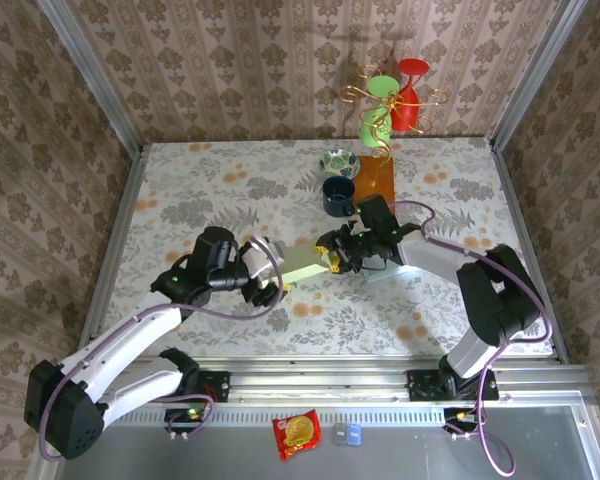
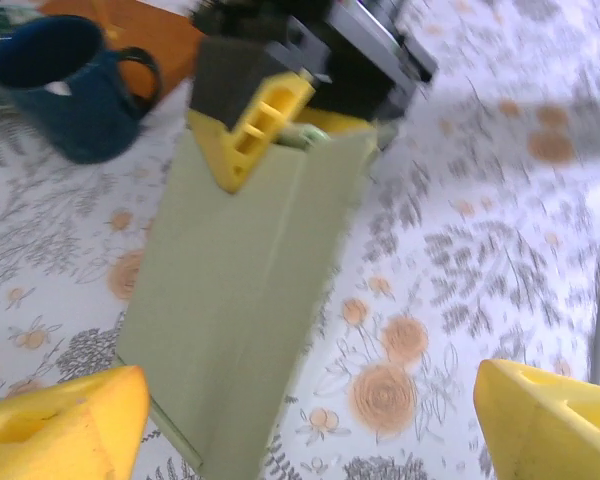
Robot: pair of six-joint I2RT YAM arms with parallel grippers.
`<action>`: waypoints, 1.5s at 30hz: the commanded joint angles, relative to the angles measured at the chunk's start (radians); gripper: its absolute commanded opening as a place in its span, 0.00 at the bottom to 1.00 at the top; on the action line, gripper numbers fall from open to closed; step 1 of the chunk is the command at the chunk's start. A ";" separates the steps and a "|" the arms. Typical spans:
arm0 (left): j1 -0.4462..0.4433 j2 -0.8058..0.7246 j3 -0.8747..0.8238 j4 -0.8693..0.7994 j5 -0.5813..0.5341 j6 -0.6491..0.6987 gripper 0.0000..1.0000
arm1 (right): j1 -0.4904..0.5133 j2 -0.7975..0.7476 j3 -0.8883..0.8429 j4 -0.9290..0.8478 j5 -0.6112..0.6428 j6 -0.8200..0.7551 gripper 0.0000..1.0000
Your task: Fold the paper box
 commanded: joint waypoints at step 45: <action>-0.108 0.428 0.166 -0.058 -0.200 0.183 0.55 | -0.020 0.058 -0.001 -0.193 -0.103 0.324 0.64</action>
